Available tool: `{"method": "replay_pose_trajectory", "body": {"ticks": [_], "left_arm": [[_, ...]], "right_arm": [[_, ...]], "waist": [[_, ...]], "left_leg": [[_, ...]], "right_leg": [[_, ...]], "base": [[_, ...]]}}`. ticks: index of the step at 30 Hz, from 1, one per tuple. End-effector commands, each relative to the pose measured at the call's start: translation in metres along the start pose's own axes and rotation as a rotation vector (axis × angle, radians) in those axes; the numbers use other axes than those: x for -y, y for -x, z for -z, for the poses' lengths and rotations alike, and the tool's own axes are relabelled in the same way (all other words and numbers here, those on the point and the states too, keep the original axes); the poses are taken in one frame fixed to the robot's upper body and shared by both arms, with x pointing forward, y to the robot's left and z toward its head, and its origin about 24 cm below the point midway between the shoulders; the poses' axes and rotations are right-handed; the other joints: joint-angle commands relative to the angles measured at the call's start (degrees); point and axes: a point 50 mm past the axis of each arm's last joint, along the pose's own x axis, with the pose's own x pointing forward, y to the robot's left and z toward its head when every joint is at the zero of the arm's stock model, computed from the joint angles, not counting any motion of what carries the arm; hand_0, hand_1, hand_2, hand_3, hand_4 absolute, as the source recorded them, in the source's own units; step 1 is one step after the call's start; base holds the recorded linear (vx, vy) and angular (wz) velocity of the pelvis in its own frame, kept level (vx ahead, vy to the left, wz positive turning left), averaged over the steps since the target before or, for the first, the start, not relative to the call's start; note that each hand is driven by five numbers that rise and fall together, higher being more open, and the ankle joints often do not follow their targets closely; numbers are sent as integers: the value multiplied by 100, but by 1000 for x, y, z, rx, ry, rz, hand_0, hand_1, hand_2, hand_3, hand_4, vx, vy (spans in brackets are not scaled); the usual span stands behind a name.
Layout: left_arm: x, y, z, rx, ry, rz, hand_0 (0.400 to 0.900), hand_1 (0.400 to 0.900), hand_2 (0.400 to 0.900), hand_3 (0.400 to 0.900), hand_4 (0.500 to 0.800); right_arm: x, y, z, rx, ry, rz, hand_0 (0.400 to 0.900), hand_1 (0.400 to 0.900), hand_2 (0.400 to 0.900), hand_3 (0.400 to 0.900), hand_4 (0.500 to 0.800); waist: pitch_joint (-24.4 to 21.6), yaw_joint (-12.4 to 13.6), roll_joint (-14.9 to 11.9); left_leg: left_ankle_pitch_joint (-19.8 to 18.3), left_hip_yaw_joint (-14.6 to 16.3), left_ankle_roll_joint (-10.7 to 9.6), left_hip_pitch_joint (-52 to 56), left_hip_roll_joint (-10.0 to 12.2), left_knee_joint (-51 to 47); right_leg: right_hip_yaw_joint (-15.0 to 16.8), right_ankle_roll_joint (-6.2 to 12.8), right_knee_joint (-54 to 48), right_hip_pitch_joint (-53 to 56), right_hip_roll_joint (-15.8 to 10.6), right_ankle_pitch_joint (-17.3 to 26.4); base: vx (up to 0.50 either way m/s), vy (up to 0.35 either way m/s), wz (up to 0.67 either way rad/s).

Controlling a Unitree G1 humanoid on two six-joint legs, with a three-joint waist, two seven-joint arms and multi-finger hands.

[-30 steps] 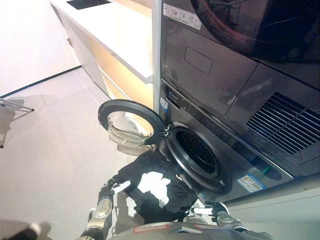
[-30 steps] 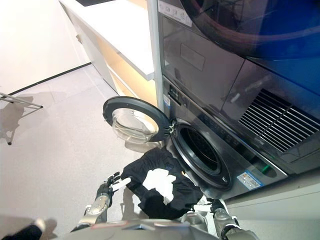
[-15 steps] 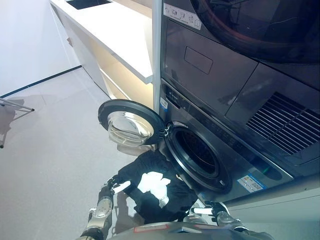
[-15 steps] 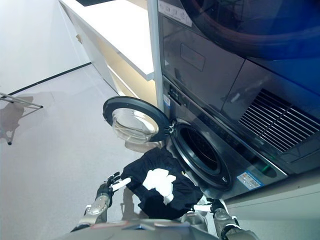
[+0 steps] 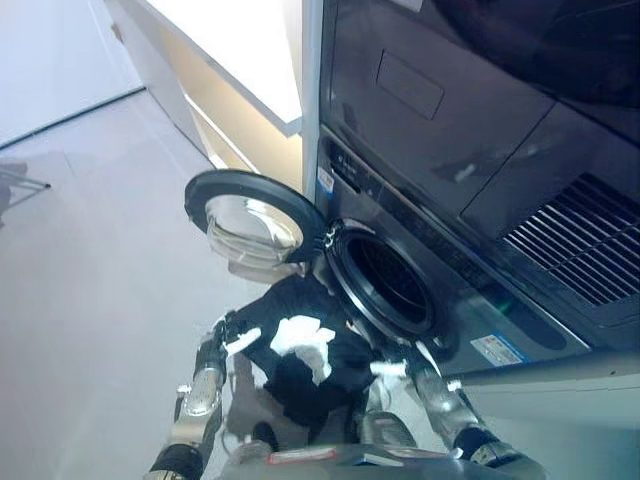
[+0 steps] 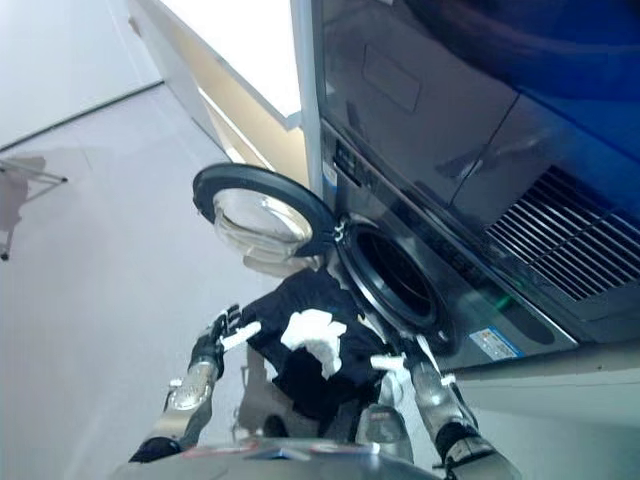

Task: Put the clothes in the basket into the washing machine.

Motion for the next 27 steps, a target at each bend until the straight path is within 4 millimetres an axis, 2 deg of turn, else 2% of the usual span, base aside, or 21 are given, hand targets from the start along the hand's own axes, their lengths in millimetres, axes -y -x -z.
{"method": "replay_pose_trajectory", "body": {"ticks": [1,4,8,9,13,15,16,18,21,27], "left_arm": [[-10,-6,-78,368,66,-32,900,900,900,900,800],[-5,-5,-109,495,85,-11,900,900,900,900,800],[5,4,-166,722,102,17,900,900,900,900,800],[7,9,-181,789,119,20,900,900,900,900,800],[17,31,-234,1014,217,45,900,900,900,900,800],[24,39,-249,1084,236,70,900,900,900,900,800],[29,51,-266,1165,244,90,900,900,900,900,800],[34,56,-273,1200,253,108,900,900,900,900,800],[42,80,-298,1340,302,150,900,900,900,900,800],[48,107,-319,1470,361,219,900,900,900,900,800]], "right_arm": [[15,-14,-111,380,134,30,900,900,900,900,800],[14,-14,-155,497,220,23,900,900,900,900,800],[14,-9,-209,637,368,54,900,900,900,900,800],[21,-7,-223,675,399,89,900,900,900,900,800],[55,7,-273,793,513,254,900,900,900,900,800],[65,13,-289,825,541,305,900,900,900,900,800],[76,18,-301,837,555,360,900,900,900,900,800],[85,19,-309,825,568,400,900,900,900,900,800],[107,22,-323,775,579,507,900,900,900,900,800],[129,21,-319,691,526,592,900,900,900,900,800]], "waist": [[591,94,-129],[832,269,-191],[1233,449,-200],[1299,517,-145],[1409,672,-40],[1374,715,19],[1383,733,74],[1389,821,136],[1490,995,281],[1645,1216,516]], "left_leg": [[-56,-333,163,-845,40,594],[-45,-472,155,-1577,101,946],[-157,-626,235,-2860,111,1747],[-390,-784,217,-3222,118,2068],[-728,-974,335,-4905,14,3345],[-839,-1024,368,-5543,-8,3796],[-955,-1058,424,-5970,-71,4148],[-1029,-1092,446,-6486,-79,4523],[-1107,-1227,569,-7314,-90,5021],[-1111,-1299,667,-8163,-236,5458]], "right_leg": [[136,618,526,-667,-244,-307],[81,565,785,-1367,-336,-282],[-3,492,1640,-2598,-583,-424],[73,563,1990,-2942,-598,-633],[-70,522,3116,-4397,-934,-881],[-121,473,3540,-4970,-995,-983],[-120,445,3944,-5432,-1063,-1098],[-103,366,4330,-5939,-1126,-1224],[23,251,5078,-6930,-1393,-1400],[284,138,5919,-8029,-1693,-1667]], "base": [[-315,-49,16],[-252,-55,17],[-269,-63,30],[-219,-23,21],[-232,-32,23],[-177,20,16],[-144,34,9],[-121,40,5],[-93,31,11],[-28,9,19]]}}
